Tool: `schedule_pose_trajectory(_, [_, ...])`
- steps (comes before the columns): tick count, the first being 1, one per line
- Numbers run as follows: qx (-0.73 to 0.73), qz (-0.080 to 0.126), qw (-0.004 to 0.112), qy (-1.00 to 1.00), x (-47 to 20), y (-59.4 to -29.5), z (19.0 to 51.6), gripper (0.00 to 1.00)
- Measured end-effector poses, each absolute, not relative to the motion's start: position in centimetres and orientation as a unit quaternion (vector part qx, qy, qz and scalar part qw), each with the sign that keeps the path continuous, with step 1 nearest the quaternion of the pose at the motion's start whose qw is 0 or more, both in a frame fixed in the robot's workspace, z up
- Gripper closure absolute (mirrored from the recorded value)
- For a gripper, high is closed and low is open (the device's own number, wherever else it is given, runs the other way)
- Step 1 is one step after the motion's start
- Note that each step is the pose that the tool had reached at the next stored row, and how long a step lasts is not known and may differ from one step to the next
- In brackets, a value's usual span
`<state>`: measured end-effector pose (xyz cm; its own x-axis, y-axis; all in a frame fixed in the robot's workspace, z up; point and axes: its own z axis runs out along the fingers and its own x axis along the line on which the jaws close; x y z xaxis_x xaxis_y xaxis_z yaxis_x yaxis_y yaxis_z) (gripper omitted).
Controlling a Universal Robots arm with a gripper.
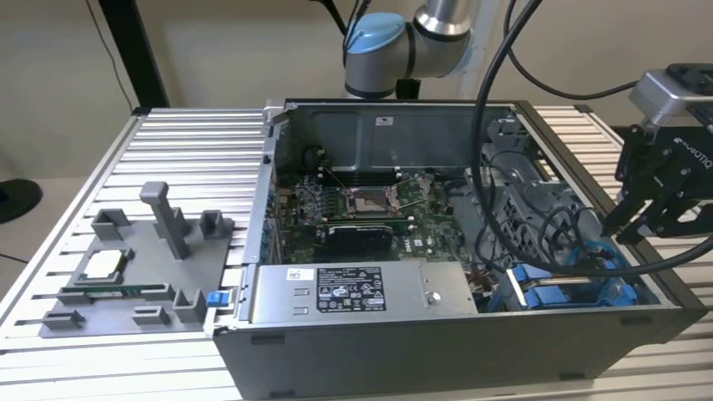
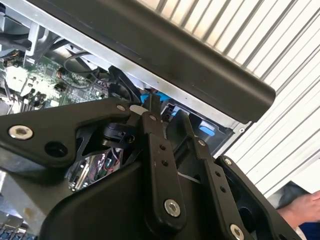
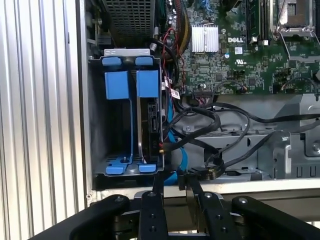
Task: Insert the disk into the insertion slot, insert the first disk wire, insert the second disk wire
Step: 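Insert the second disk wire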
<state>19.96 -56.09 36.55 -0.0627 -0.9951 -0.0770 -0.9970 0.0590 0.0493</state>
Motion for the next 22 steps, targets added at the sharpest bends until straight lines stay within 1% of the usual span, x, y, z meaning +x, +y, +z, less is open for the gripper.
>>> schedule_pose_trajectory(9, [-0.683,0.061,0.027,0.727,19.89,-56.07,36.31,0.0])
schedule_pose_trajectory(11, [-0.683,0.067,0.033,0.727,19.8,-56.07,36.31,0.0])
schedule_pose_trajectory(15, [-0.681,0.084,0.048,0.726,19.59,-56.07,36.3,0.0])
schedule_pose_trajectory(18, [-0.68,0.089,0.053,0.726,19.53,-56.07,36.31,0.0])
schedule_pose_trajectory(19, [-0.679,0.089,0.054,0.727,19.52,-56.07,36.31,1.0])
schedule_pose_trajectory(22, [-0.678,0.091,0.055,0.727,19.49,-56.06,36.3,1.0])
